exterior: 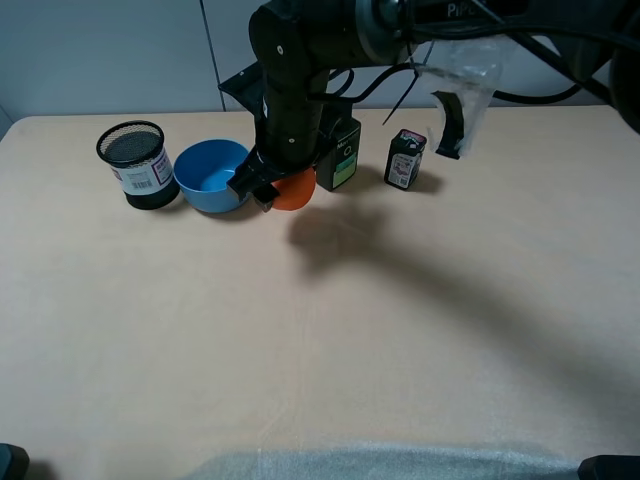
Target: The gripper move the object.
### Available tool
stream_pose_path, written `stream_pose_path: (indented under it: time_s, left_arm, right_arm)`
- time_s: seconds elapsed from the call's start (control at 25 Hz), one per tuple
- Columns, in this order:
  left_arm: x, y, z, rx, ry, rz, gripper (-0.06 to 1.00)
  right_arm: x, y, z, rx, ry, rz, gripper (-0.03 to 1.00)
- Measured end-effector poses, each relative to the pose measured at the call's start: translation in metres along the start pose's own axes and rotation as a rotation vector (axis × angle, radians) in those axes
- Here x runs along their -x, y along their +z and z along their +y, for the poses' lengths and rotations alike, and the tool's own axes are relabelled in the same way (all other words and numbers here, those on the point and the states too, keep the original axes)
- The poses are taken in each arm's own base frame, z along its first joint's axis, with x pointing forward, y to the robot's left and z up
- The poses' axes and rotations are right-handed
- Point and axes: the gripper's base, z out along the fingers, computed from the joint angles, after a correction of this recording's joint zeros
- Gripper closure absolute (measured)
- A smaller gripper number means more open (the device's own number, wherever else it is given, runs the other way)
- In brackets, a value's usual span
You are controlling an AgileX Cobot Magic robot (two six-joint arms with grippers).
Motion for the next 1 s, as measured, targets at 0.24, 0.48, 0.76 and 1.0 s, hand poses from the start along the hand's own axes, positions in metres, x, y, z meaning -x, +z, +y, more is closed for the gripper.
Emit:
stream_pose_path:
  time_s: [0.24,0.48,0.76,1.0]
  left_arm:
    - [0.0,0.0,0.0,0.0,0.0,0.0,0.15]
    - [0.0,0.0,0.0,0.0,0.0,0.0,0.15]
    - [0.0,0.0,0.0,0.0,0.0,0.0,0.15]
    - [0.0,0.0,0.0,0.0,0.0,0.0,0.15]
  right_arm:
    - [-0.001,0.015,0.001,0.002,-0.004,0.01,0.41]
    - [0.005,0.022,0.001,0.004,-0.001,0.01,0.41]
    - [0.011,0.023,0.001,0.004,-0.001,-0.003,0.41]
    - [0.007,0.033,0.002,0.004,-0.006,0.028,0.41]
